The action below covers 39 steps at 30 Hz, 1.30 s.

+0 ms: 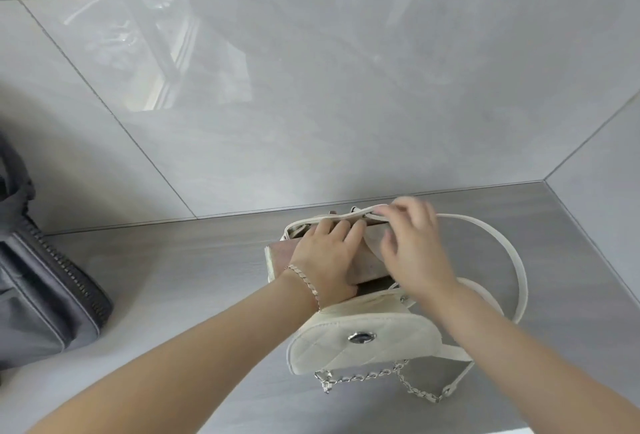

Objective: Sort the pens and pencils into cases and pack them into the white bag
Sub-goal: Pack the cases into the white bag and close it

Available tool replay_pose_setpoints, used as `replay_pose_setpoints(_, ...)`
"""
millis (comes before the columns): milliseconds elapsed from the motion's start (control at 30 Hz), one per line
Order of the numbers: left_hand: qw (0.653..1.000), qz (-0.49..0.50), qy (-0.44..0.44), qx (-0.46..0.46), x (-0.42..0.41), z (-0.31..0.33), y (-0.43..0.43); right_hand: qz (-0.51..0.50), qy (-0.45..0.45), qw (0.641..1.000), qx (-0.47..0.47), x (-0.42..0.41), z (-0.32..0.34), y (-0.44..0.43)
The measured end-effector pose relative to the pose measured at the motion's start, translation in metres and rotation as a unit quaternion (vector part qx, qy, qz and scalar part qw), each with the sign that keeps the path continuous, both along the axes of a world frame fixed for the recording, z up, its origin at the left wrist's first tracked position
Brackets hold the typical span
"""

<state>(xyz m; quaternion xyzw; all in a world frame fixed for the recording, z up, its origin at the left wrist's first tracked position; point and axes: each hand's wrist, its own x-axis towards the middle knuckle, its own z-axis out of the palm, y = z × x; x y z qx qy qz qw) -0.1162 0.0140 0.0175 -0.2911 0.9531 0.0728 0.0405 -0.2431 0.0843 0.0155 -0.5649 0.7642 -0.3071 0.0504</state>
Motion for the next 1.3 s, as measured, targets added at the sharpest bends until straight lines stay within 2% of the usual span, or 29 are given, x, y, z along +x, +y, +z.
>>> replay_pose_setpoints(33, 1.0, 0.003, 0.005, 0.014, 0.001, 0.002, -0.003, 0.058, 0.012, 0.998, 0.003, 0.009, 0.004, 0.0)
replay_pose_setpoints(133, 0.997, 0.025, 0.008, 0.072, 0.013, 0.014, -0.012, 0.182, -0.066, 0.969, 0.152, 0.027, 0.009, 0.001)
replay_pose_setpoints(167, 0.996, 0.036, 0.0, 0.083, 0.019, 0.02, -0.018, 0.196, -0.091, 0.957, 0.194, 0.026, 0.007, 0.001)
replay_pose_setpoints(233, 0.995, 0.054, -0.03, 0.08, 0.037, 0.028, -0.03, 0.197, -0.105, 0.95, 0.22, 0.02, 0.006, 0.0)
replay_pose_setpoints(300, 0.996, 0.049, -0.044, 0.064, 0.061, 0.03, -0.041, 0.222, -0.058, 0.951, 0.207, 0.019, 0.008, -0.004)
replay_pose_setpoints(433, 0.997, 0.012, 0.009, 0.082, 0.09, 0.024, -0.046, 0.311, 0.075, 0.929, 0.186, 0.036, 0.002, -0.018)
replay_pose_setpoints(533, 0.997, -0.007, -0.014, 0.076, 0.089, 0.022, -0.046, 0.303, 0.118, 0.928, 0.183, 0.045, -0.006, -0.025)
replay_pose_setpoints(633, 0.999, -0.039, 0.005, 0.026, 0.092, 0.019, -0.053, 0.3, 0.114, 0.932, 0.171, 0.034, -0.002, -0.025)
replay_pose_setpoints(767, 0.999, -0.026, 0.022, -0.003, 0.103, 0.017, -0.057, 0.288, 0.062, 0.929, 0.225, 0.017, 0.01, -0.03)
replay_pose_setpoints(967, 0.994, 0.088, 0.008, 0.072, 0.103, 0.004, -0.026, 0.279, -0.005, 0.934, 0.225, 0.017, 0.006, -0.039)
replay_pose_setpoints(1133, 0.964, 0.221, 0.062, 0.136, 0.105, -0.006, 0.003, 0.261, 0.029, 0.939, 0.222, 0.018, 0.002, -0.03)
replay_pose_setpoints(1200, 0.947, 0.264, 0.058, 0.176, 0.104, -0.005, 0.007, 0.263, 0.047, 0.938, 0.219, 0.02, 0.0, -0.032)
replay_pose_setpoints(1300, 0.94, 0.261, 0.039, 0.216, 0.104, 0.0, 0.005, 0.266, 0.074, 0.932, 0.235, 0.023, 0.0, -0.033)
